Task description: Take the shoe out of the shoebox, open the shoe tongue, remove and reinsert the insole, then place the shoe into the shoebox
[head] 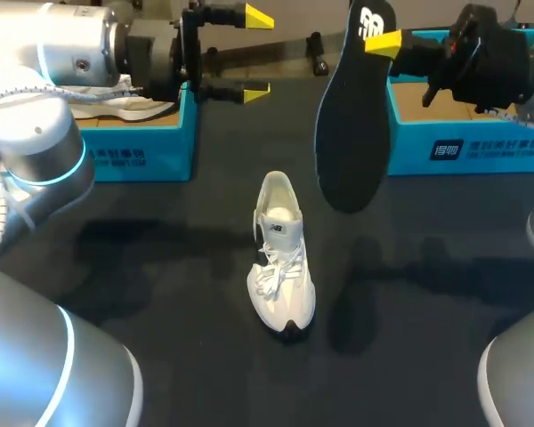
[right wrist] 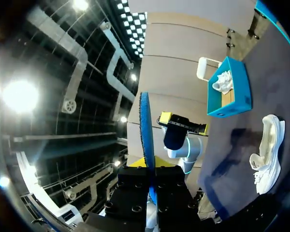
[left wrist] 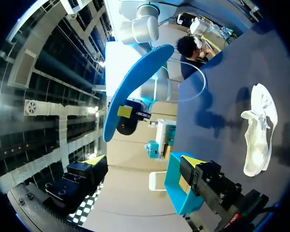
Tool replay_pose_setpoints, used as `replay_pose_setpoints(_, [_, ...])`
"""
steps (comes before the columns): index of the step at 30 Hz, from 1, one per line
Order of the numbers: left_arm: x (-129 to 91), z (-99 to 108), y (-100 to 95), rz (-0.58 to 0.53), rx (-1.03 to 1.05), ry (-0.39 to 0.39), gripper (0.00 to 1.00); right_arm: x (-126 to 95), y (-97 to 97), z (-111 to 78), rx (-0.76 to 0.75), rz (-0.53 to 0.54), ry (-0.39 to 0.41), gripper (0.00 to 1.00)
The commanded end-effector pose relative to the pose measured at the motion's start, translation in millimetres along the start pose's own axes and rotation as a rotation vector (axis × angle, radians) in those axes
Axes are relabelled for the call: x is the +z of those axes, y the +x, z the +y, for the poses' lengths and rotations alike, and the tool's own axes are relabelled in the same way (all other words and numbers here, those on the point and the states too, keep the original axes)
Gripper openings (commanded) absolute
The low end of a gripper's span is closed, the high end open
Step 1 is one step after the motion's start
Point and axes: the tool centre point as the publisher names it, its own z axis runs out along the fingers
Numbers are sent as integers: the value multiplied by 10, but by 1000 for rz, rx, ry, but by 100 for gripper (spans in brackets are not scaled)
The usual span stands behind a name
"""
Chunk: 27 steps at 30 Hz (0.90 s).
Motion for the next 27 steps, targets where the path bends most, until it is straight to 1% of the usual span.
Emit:
replay_pose_setpoints(1, [5,-2,7,-2,2,-1,100,34,4,35,1,-3,6,0])
replay_pose_setpoints(8, [5,-2,7,-2,2,-1,100,34,4,35,1,-3,6,0])
replay_pose_setpoints(9, [10,15,23,-17,37,-23,100,9,-27,65,34,-16,-15,0])
replay_pose_setpoints(10, [22,22,38,-3,63,-20,100,-28,-65,97,65,-30,-42,0])
replay_pose_setpoints(12, [47,-5,38,-19,124,-14,100,-108,-136,168,137,-67,-78,0])
replay_pose_setpoints(13, [59,-17,28,-30,128,-4,100,-136,-156,213,160,-91,-81,0])
replay_pose_setpoints(15, [78,-62,7,-47,181,7,100,-165,-170,314,203,-100,-76,0])
replay_pose_setpoints(18, [114,-117,-3,-51,188,49,100,-217,-212,457,251,-166,-37,0])
replay_pose_setpoints(20, [138,-154,-13,-61,197,78,100,-234,-232,514,262,-178,-18,0])
replay_pose_setpoints(22, [156,-210,-29,-60,224,94,100,-281,-284,588,307,-193,12,0])
replay_pose_setpoints(27, [212,-308,-9,-51,243,119,100,-362,-401,778,362,-228,53,0])
